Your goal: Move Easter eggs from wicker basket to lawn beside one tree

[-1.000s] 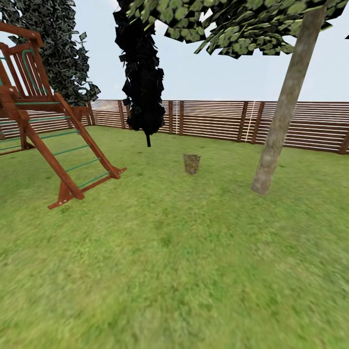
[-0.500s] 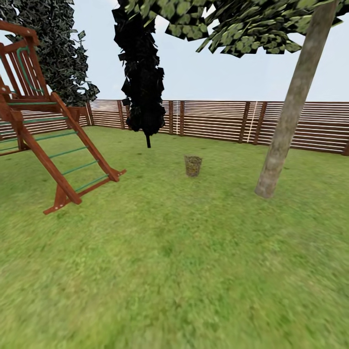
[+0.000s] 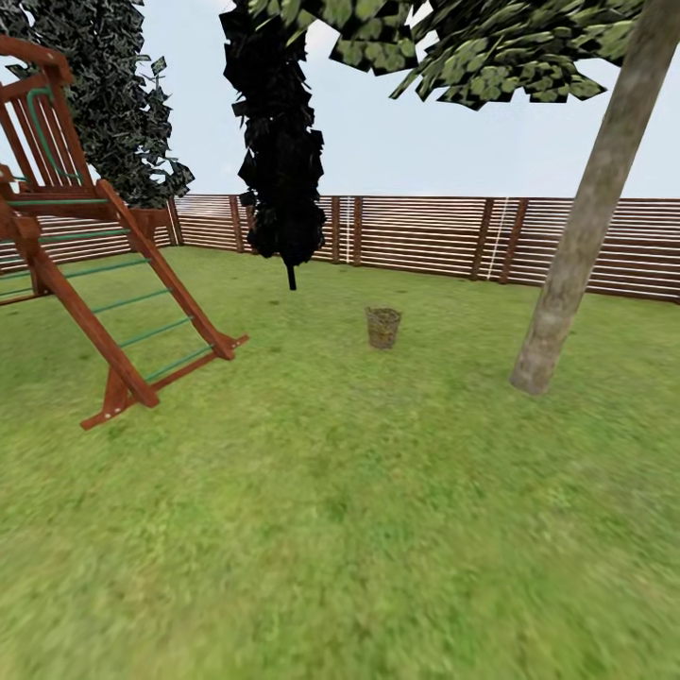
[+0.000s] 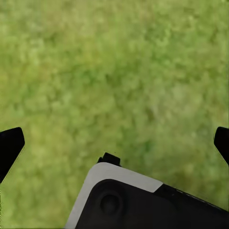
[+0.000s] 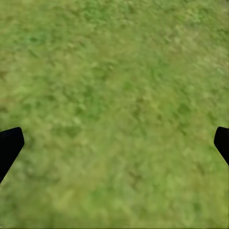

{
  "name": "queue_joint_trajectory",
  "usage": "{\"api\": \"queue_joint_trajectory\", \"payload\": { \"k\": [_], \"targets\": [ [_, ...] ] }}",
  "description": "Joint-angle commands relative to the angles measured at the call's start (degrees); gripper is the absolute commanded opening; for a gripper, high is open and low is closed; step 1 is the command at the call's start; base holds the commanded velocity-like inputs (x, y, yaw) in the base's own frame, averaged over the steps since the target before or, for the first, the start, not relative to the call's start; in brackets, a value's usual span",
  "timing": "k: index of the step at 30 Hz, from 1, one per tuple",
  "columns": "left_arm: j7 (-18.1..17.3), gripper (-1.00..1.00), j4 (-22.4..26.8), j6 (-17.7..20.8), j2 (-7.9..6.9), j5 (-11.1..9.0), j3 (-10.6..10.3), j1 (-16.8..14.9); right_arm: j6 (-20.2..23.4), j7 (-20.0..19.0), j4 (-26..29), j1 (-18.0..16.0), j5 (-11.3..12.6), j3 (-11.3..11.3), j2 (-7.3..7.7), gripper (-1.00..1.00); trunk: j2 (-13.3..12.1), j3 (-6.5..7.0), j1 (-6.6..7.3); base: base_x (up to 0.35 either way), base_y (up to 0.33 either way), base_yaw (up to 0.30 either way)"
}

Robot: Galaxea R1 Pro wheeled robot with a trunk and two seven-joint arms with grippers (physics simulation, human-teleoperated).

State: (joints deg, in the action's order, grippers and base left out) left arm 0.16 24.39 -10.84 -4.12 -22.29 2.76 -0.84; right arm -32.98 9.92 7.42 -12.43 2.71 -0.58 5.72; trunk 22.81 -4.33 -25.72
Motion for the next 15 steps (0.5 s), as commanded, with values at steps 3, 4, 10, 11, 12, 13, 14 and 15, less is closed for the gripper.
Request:
{"api": "queue_joint_trajectory", "payload": {
  "k": [3,4,10,11,12,13,14,15],
  "targets": [
    [0.02,1.00,-0.03,-0.15,-0.01,-0.47,-0.12,-0.04,-0.24,-0.08,-0.04,-0.05,0.27,-0.03,0.00,1.00,0.11,-0.12,-0.07,0.319,0.194,0.000],
    [0.02,1.00,-0.02,-0.15,-0.01,-0.47,-0.12,-0.04,-0.24,-0.08,-0.04,-0.05,0.27,-0.04,0.00,1.00,0.11,-0.12,-0.07,0.319,0.194,0.000],
    [0.02,1.00,-0.03,-0.19,-0.03,-0.47,-0.12,-0.04,-0.24,-0.08,-0.04,-0.05,0.27,-0.04,0.00,1.00,0.11,-0.12,-0.07,0.319,0.194,0.000],
    [0.02,1.00,-0.04,-0.21,-0.06,-0.47,-0.12,-0.04,-0.26,-0.08,-0.04,-0.05,0.27,-0.04,0.00,1.00,0.11,-0.12,-0.07,0.319,0.194,0.000],
    [0.02,1.00,-0.02,-0.22,-0.07,-0.47,-0.12,-0.04,-0.27,-0.08,-0.04,-0.05,0.27,-0.04,0.00,1.00,0.11,-0.12,-0.07,0.319,0.194,0.000],
    [0.02,1.00,-0.03,-0.22,-0.08,-0.47,-0.12,-0.04,-0.29,-0.08,-0.04,-0.05,0.27,-0.04,0.00,1.00,0.11,-0.12,-0.07,0.319,0.194,0.000],
    [0.02,1.00,-0.03,-0.23,-0.09,-0.47,-0.12,-0.04,-0.31,-0.08,-0.04,-0.05,0.26,-0.02,0.00,1.00,0.11,-0.12,-0.07,0.319,0.194,0.000],
    [0.02,1.00,-0.02,-0.23,-0.09,-0.47,-0.12,-0.04,-0.31,-0.08,-0.04,-0.05,0.26,-0.03,0.00,1.00,0.11,-0.12,-0.07,0.319,0.194,0.000]
  ]
}}
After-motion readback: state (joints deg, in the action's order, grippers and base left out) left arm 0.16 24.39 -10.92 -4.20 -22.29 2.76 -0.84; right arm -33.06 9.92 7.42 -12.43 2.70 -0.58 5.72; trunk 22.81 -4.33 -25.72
